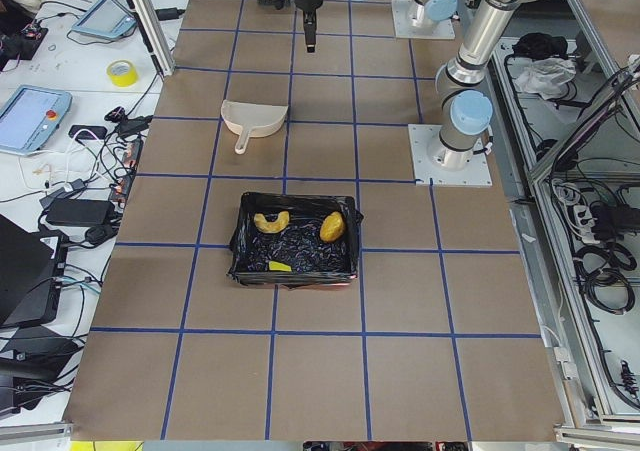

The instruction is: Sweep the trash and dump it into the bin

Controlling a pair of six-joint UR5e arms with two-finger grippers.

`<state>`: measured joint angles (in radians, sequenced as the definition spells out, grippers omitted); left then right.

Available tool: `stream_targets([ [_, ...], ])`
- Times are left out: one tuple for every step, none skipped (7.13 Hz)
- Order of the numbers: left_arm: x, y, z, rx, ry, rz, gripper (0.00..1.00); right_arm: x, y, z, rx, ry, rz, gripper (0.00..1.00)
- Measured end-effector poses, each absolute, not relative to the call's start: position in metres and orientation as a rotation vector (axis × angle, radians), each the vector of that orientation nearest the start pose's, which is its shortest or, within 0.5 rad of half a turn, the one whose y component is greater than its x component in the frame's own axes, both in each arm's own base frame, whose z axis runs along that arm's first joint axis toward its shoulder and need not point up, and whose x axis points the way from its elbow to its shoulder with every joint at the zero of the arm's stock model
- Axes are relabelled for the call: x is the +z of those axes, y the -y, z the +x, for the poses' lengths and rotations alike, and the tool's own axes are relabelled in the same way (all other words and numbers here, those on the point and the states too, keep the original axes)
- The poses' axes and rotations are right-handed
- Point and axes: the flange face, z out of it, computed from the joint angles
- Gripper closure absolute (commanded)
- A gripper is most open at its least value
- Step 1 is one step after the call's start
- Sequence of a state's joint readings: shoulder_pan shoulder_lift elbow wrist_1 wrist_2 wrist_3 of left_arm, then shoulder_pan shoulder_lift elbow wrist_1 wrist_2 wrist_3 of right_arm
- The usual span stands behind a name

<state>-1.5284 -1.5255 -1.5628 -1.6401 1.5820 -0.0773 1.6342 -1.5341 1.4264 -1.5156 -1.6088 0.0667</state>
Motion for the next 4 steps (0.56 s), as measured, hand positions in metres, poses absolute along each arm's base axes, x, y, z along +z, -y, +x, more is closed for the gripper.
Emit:
stream_targets([
  [0.51,0.477,-0.108,-0.003,-3.089,-0.214,0.0,0.535,0.504,0.163,-0.093,-3.174,0.004,0.01],
  [0.51,0.478,-0.107,-0.011,-3.076,-0.225,0.0,0.534,0.506,0.163,-0.094,-3.174,0.003,0.01],
  [0.508,0.479,-0.108,-0.009,-3.07,-0.222,0.0,0.533,0.51,0.163,-0.095,-3.174,0.003,0.01],
  [0.506,0.478,-0.108,-0.008,-3.068,-0.219,0.0,0.533,0.515,0.164,-0.096,-3.173,0.004,0.01],
])
